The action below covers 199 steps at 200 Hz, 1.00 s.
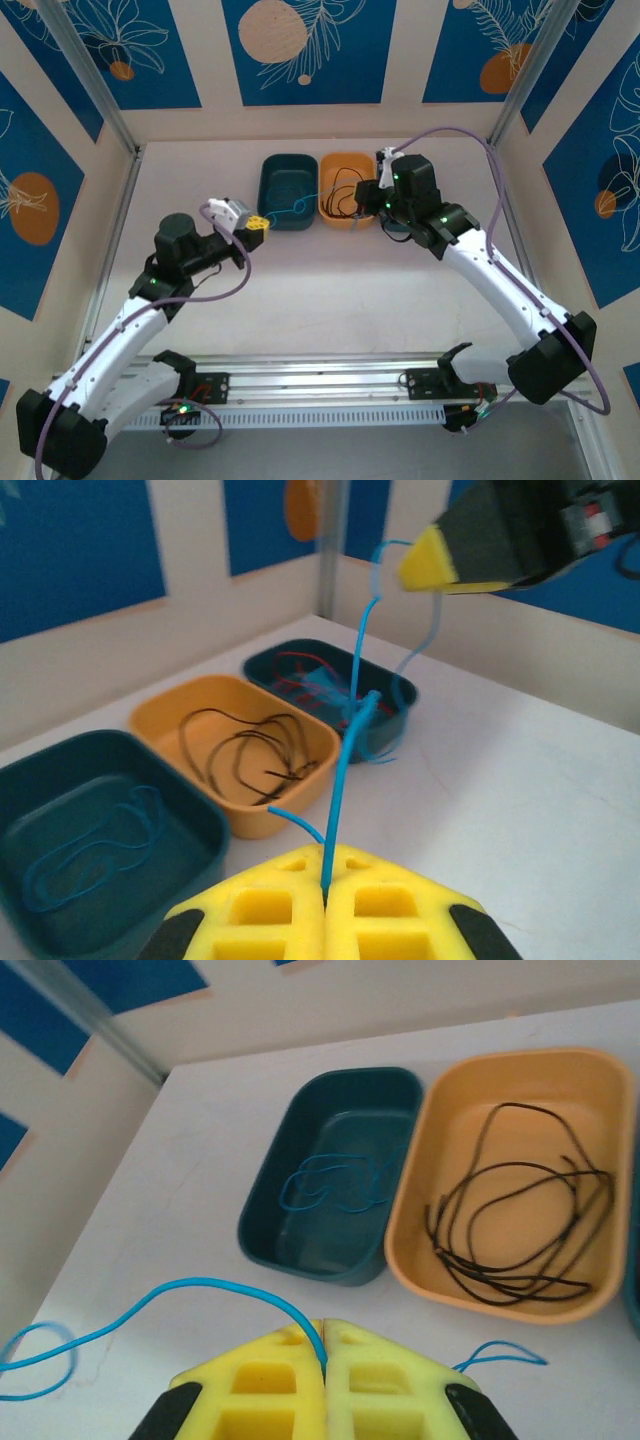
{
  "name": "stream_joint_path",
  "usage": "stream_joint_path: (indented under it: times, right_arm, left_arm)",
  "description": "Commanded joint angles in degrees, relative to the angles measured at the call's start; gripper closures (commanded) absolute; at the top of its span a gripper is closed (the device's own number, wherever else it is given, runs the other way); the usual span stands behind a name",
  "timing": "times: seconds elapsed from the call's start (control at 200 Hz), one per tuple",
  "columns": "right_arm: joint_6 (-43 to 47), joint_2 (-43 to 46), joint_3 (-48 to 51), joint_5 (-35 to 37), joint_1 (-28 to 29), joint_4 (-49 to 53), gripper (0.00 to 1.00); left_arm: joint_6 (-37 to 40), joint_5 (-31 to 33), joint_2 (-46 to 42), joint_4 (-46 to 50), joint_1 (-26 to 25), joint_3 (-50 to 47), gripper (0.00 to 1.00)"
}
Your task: Untangle the cables
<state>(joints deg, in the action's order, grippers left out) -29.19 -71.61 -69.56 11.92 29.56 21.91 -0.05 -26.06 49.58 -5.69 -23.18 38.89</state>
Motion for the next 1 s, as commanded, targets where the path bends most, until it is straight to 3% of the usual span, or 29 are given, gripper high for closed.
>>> stream_joint_path:
  times: [0.0, 0.15, 0.245, 0.485, 0.655, 0.71, 0.85, 0.955, 0.99]
  right_arm:
    - [-3.1, 2.3, 1.0, 2.8, -1.1, 2.6, 1.0]
    - [-3.3, 3.7, 0.9, 3.3, -2.7, 4.2, 1.0]
    - [-3.1, 4.8, 1.1, 3.4, -3.7, 4.5, 1.0]
    - [-3.5, 6.9, 0.9, -0.3, -5.2, 3.1, 1.0]
    - [-3.6, 5.9, -1.1, -5.8, -5.4, 2.2, 1.0]
    - [-3.4, 4.9, -2.3, -7.9, -5.3, 1.9, 1.0]
    - [-2.2, 0.8, -6.6, -10.3, -4.8, 1.4, 1.0]
    - [-1.2, -3.8, -11.8, -11.6, -4.5, 2.0, 1.0]
    - [-0.8, -5.4, -13.5, -12.1, -4.4, 2.2, 1.0]
  left_arm:
    - [-5.0, 10.9, -2.9, -5.5, -0.4, -2.9, 1.0]
    - [-5.7, 23.3, -6.0, -2.3, -0.3, -4.5, 1.0]
    - [-5.7, 27.8, -7.4, 0.2, -0.3, -5.4, 1.0]
    - [-8.1, 34.6, -8.9, 4.2, 0.0, -8.7, 1.0]
    - [-9.1, 33.3, -8.1, 6.1, 0.2, -9.7, 0.84]
    - [-9.1, 31.3, -7.6, 6.2, 0.2, -9.8, 0.76]
    - [-9.4, 29.3, -6.5, 6.4, 0.3, -9.5, 0.28]
    - [-9.8, 29.9, -6.6, 6.7, 0.3, -9.4, 0.02]
    - [-10.0, 30.4, -6.8, 6.9, 0.3, -9.4, 0.0]
